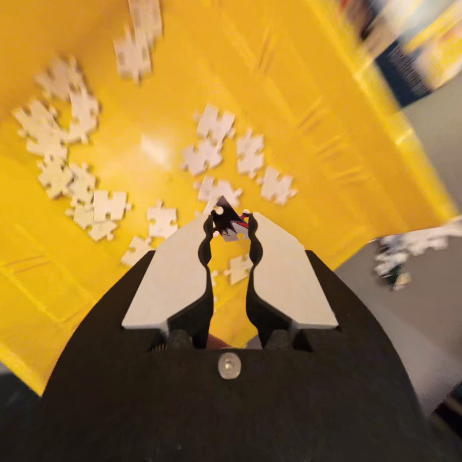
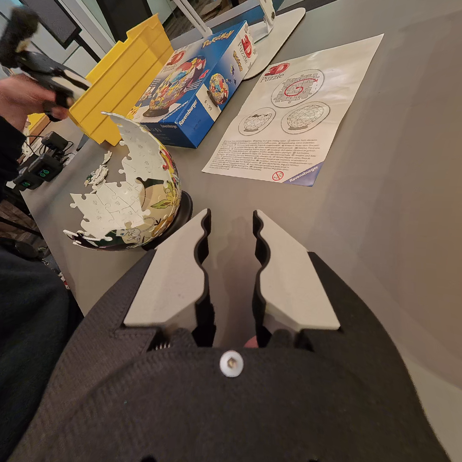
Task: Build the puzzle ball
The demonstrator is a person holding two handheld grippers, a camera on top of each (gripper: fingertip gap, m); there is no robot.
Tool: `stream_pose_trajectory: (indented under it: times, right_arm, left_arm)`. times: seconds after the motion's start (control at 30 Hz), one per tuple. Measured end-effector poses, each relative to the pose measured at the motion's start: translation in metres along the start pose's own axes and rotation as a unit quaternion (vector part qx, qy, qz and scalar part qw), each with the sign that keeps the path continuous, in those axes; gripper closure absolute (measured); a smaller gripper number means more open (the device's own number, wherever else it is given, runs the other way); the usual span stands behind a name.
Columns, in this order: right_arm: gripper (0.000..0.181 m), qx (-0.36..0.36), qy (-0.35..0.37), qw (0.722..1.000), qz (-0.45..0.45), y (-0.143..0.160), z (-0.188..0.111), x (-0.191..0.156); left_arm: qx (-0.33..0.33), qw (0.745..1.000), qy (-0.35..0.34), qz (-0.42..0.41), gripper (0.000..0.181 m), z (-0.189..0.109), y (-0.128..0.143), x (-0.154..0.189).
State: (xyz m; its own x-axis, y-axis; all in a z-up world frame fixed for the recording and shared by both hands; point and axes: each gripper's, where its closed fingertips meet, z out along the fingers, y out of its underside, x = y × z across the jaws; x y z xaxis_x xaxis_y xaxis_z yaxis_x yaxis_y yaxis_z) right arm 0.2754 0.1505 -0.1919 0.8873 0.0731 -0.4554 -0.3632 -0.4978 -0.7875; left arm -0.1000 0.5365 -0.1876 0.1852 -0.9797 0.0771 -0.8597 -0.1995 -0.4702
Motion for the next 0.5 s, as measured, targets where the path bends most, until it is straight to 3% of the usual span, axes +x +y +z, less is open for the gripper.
stream_pose_trajectory:
  times: [0.07,0.1,0.17,0.23,0.33,0.5]
  right_arm:
    - [0.149,0.0,0.0,1.0,0.0,0.0,0.0,0.0]
    - [0.149,-0.001,0.0,1.0,0.0,0.0,0.0,0.0]
    - [0.149,-0.001,0.0,1.0,-0.001,0.0,0.0,0.0]
    - [0.149,-0.001,0.0,1.0,-0.002,0.0,0.0,0.0]
    - [0.149,0.0,0.0,1.0,-0.004,0.0,0.0,-0.001]
    - [0.149,0.002,-0.002,1.0,-0.005,0.0,-0.001,-0.001]
  left_arm:
    - [0.139,0.987,0.075,-0.039,0.155,-0.03,-0.034,0.013]
    - [0.217,0.968,0.117,-0.043,0.154,-0.051,-0.051,0.021]
    - [0.365,0.907,0.207,-0.036,0.155,-0.099,-0.074,0.038]
    - [0.459,0.844,0.276,-0.029,0.155,-0.138,-0.08,0.048]
    - [0.503,0.807,0.31,-0.026,0.155,-0.158,-0.078,0.054]
    - [0.526,0.782,0.335,-0.009,0.155,-0.174,-0.076,0.067]
